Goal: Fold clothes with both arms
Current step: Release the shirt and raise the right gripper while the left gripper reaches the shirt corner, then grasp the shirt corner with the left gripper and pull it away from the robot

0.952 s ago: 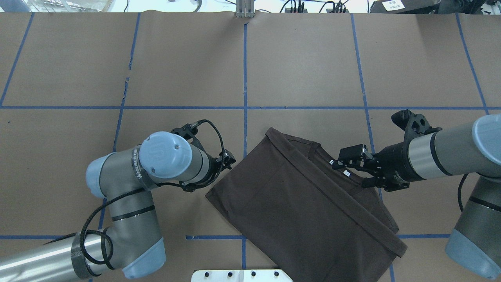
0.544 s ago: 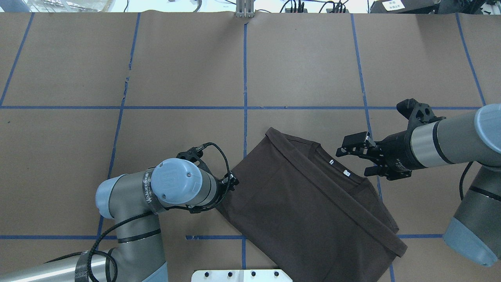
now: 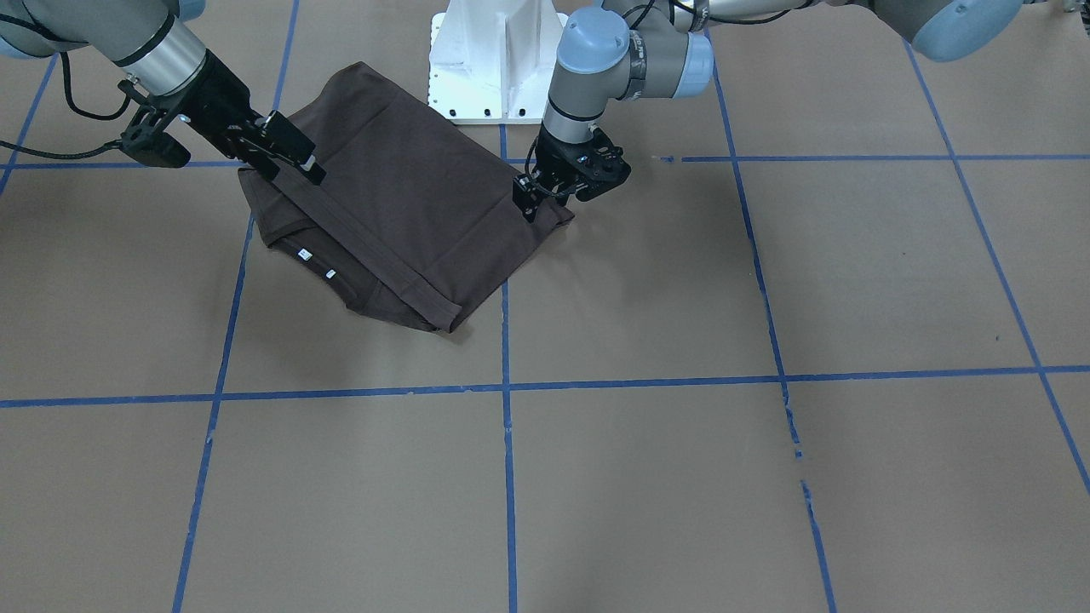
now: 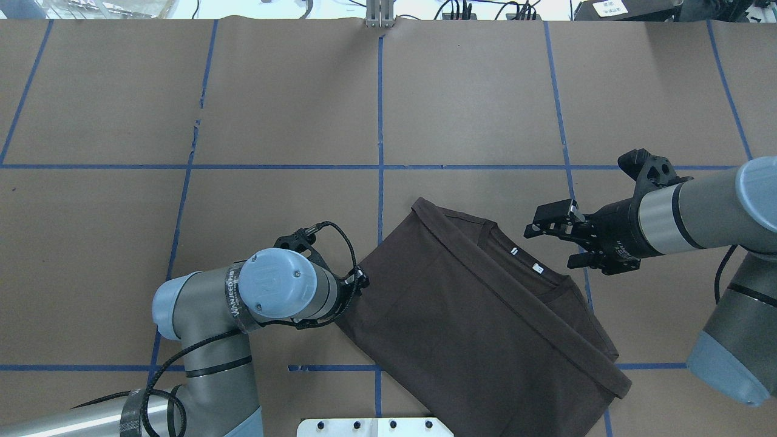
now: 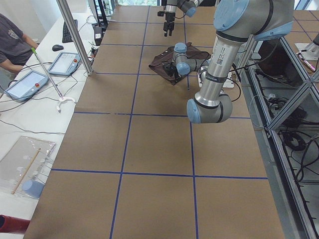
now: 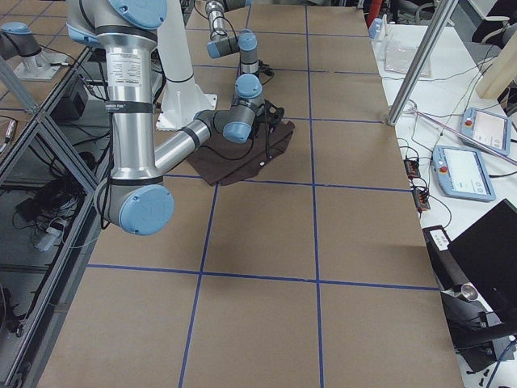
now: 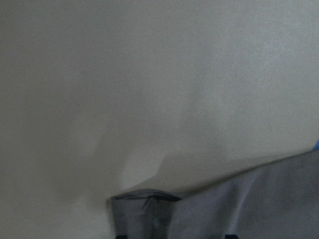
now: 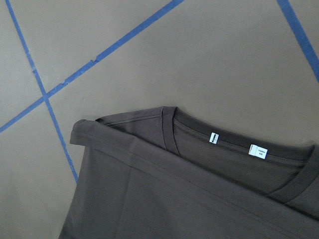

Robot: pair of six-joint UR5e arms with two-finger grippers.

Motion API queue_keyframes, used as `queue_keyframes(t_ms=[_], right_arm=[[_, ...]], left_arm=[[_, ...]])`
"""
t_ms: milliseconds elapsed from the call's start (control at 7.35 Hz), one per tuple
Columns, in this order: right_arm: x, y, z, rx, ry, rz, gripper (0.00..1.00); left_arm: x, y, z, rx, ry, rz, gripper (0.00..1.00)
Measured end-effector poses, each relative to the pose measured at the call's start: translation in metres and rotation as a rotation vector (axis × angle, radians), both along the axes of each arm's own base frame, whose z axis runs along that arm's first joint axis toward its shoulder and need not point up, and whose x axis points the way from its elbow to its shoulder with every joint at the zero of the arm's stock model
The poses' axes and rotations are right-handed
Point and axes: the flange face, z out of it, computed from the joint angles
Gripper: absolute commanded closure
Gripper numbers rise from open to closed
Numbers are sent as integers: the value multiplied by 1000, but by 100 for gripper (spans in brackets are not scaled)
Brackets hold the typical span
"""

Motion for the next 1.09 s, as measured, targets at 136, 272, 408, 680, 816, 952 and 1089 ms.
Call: queue_keyframes(t_ms=[136, 272, 408, 680, 816, 952, 1089], right_arm=[[0, -1, 1, -1, 1, 1, 0], [1, -1, 1, -2, 2, 2, 0], [1, -2, 3, -5, 5, 3, 0], [1, -4, 6, -8, 9, 6, 0], [1, -5, 7, -8, 11, 7, 0], [1, -5, 9, -9, 13, 7, 0], [0, -6, 9, -10, 14, 7, 0]], left_arm=[[0, -1, 1, 3, -2, -2, 93], [0, -1, 2, 6, -4, -2, 100], [0, -1, 2, 9, -6, -4, 100], [-1, -4, -1, 14, -7, -12, 100], [-6, -10, -6, 15, -9, -23, 100], [-14, -25, -13, 25, -13, -41, 100], [-25, -46, -19, 48, -21, -59, 100]])
